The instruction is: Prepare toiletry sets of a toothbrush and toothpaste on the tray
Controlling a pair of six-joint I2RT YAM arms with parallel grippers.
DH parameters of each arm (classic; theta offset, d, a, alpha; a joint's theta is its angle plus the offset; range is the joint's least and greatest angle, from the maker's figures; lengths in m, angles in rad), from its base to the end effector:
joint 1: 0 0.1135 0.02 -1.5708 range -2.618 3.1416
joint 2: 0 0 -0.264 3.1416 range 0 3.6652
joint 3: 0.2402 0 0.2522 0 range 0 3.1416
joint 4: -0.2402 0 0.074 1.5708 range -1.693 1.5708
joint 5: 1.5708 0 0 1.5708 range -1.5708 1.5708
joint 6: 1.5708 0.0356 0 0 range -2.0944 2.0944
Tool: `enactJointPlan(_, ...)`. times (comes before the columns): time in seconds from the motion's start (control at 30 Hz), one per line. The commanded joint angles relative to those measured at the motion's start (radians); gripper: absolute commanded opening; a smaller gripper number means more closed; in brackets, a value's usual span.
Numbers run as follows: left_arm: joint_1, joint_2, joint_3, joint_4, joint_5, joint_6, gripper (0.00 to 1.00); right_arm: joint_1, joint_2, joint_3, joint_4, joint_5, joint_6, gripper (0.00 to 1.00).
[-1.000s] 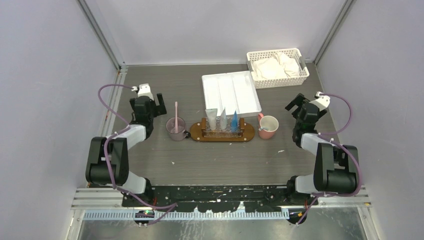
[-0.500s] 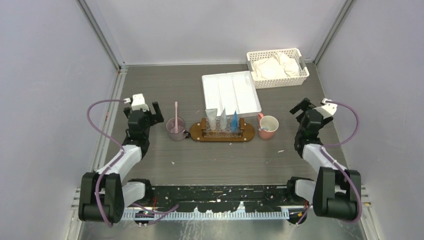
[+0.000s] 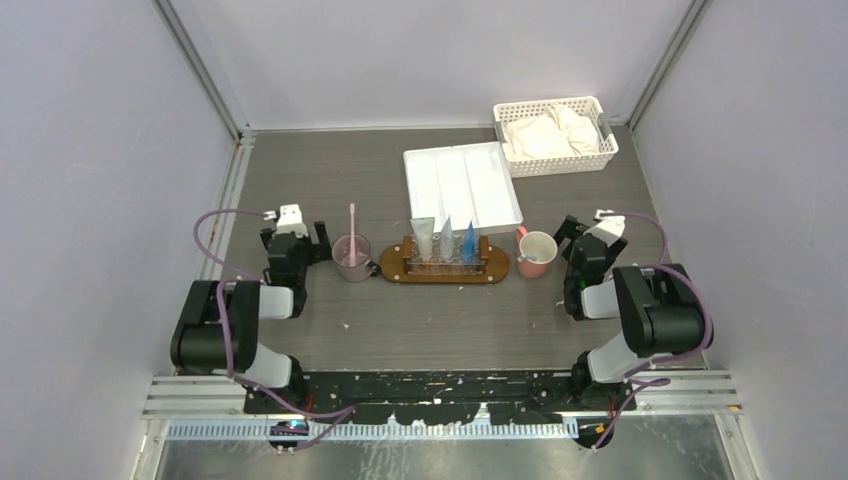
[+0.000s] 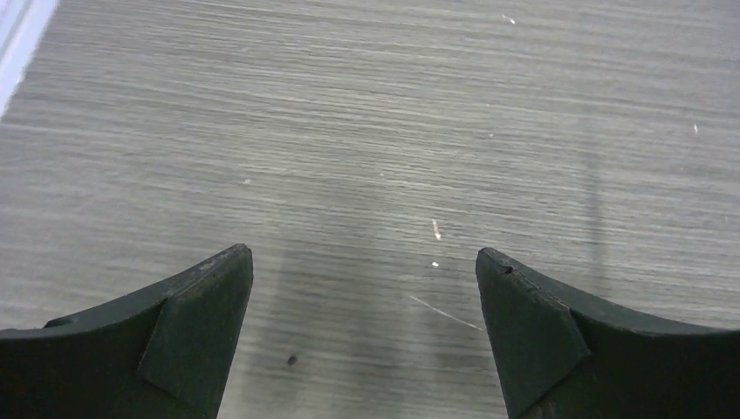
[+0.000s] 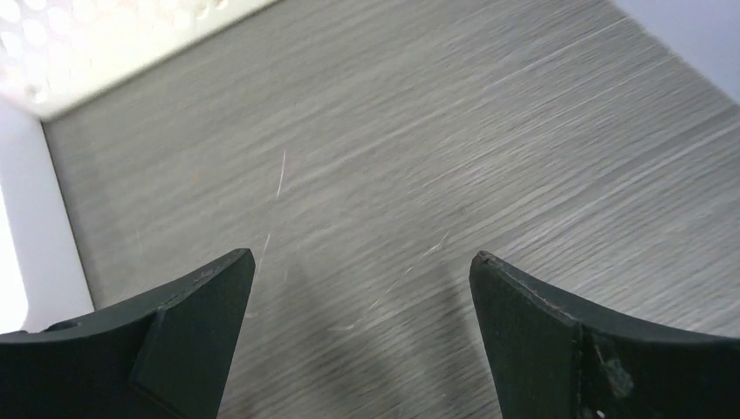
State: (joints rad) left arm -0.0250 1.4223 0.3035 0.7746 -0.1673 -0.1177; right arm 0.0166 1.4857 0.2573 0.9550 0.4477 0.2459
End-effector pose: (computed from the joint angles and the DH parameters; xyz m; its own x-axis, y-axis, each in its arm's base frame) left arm 0.2447 -0.0002 0.1436 -0.3195 -0.1078 -0.9414 -0.1707 0.9838 -0.0547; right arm 0.2387 -0.0115 0.1373 -0.1640 0.2167 -0.9623 0.4554 0.8820 0.1210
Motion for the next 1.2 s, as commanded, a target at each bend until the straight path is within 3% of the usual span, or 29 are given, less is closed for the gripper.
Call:
enactJointPlan(0.0, 0.004, 0.131, 0.025, 0.246, 0.084, 0.059, 1.00, 0.032, 0.066, -0.012, 0.187, 0.007, -0.084, 1.00)
enactJointPlan(0.07, 0.005, 0.112, 0.052, 0.148, 0.076, 0.050, 1.00, 0.019, 0.078, 0.071, 0.066, -0.016, -0.088, 1.00)
enactJointPlan(0.13, 0.005, 0.120, 0.046, 0.184, 0.074, 0.052, 1.00, 0.014, 0.066, 0.084, 0.013, -0.033, -0.076, 1.00)
enactJointPlan(1.03, 0.005, 0.121, 0.049, 0.180, 0.080, 0.055, 1.00, 0.014, 0.076, 0.087, 0.031, -0.040, -0.089, 1.00)
enactJointPlan(1.17, 0.005, 0.121, 0.049, 0.180, 0.079, 0.056, 1.00, 0.014, 0.073, 0.086, 0.028, -0.105, -0.112, 1.00)
